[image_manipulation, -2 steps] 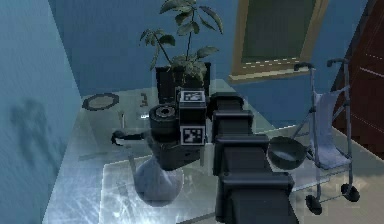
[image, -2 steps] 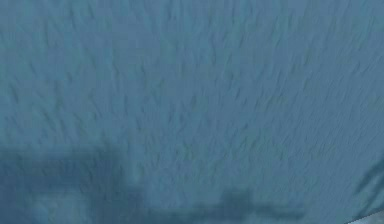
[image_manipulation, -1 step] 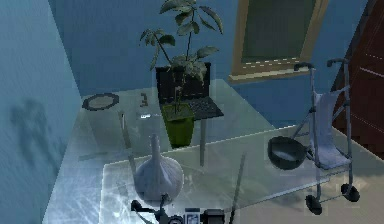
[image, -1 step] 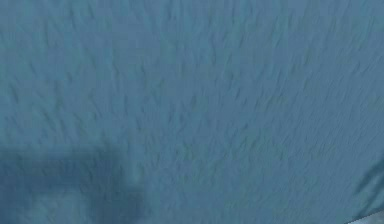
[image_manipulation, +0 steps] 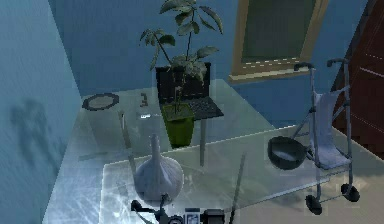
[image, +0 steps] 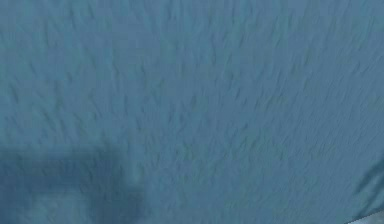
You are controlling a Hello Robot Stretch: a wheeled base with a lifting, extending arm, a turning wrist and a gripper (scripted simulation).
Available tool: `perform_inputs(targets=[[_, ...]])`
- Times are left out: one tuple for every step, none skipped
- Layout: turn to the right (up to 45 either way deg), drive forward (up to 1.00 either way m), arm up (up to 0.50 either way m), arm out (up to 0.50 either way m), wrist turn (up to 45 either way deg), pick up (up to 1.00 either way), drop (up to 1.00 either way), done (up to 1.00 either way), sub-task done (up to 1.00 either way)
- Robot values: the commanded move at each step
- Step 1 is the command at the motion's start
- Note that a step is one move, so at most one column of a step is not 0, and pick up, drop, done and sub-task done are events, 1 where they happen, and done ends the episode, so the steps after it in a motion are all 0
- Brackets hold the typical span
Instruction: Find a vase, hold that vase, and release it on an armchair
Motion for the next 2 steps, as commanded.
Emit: perform_inputs(targets=[[0.0, 0.00, 0.10, 0.00, 0.0, 0.00, 0.00, 0.00, 0.00], [0.0, 0.00, 0.18, 0.00, 0.0, 0.00, 0.00, 0.00, 0.00]])
